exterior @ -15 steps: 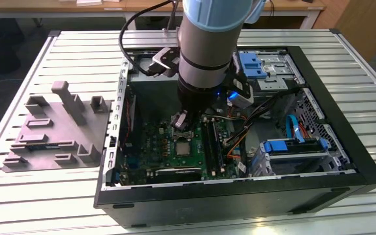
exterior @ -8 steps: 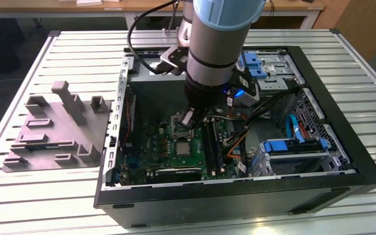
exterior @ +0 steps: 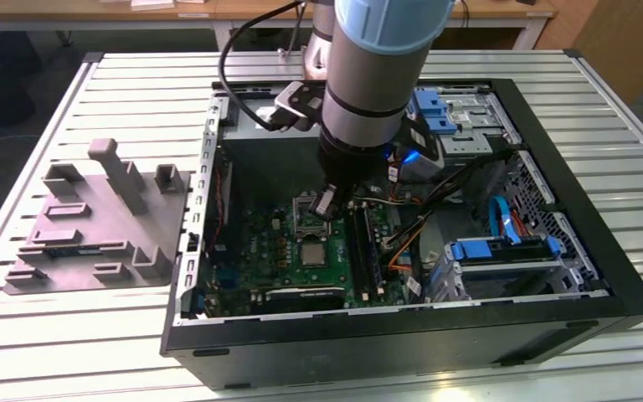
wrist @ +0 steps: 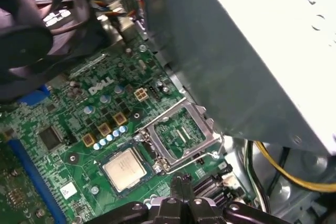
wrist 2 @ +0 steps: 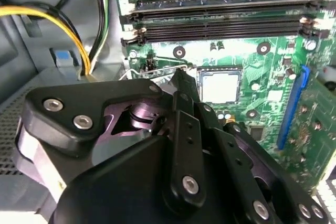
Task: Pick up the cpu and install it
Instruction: 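Close the cpu cover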
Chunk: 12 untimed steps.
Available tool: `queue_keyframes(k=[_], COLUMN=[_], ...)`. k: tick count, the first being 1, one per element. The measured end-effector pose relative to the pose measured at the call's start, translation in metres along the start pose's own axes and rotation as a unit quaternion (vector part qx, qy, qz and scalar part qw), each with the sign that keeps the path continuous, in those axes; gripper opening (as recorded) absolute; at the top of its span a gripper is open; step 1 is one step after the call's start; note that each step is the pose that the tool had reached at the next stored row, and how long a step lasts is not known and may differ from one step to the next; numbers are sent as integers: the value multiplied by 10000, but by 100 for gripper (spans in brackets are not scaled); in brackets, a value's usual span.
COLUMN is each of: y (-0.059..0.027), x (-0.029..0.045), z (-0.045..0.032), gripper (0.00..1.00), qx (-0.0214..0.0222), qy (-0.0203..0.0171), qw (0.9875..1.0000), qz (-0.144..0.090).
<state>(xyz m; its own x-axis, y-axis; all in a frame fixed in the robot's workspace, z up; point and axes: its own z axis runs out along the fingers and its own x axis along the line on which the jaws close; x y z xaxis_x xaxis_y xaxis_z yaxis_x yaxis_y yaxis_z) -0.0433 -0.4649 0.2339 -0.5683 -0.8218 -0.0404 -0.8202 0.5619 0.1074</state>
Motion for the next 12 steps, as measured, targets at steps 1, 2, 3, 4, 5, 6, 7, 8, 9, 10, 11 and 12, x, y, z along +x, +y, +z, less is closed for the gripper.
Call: queue_keyframes(k=[1,2,3,4,5,6,7,8,9,10,11,12], y=[-1,-2,-3,-3,-5,-9,-16,-21,-23,-24,-24,-24], x=[0,-1,-1,-2,-3,-5,-10,-18,-24,-31,-33,-33], z=[0,3,4,4,5,8,17,29,38,46,51,51], gripper=[11,11,11,11,11,11,11,11,11,11,11,11], qx=[-29,-79,-130,-181,-229,-267,-280,-283,-282,-279,-278,-278], qy=[-40,-115,-188,-261,-331,-384,-405,-411,-410,-412,-414,-413], qw=[10000,9999,9997,9995,9992,9989,9988,9987,9988,9988,9987,9988], qz=[-13,-20,-25,-31,-36,-40,-42,-43,-43,-43,-43,-43])
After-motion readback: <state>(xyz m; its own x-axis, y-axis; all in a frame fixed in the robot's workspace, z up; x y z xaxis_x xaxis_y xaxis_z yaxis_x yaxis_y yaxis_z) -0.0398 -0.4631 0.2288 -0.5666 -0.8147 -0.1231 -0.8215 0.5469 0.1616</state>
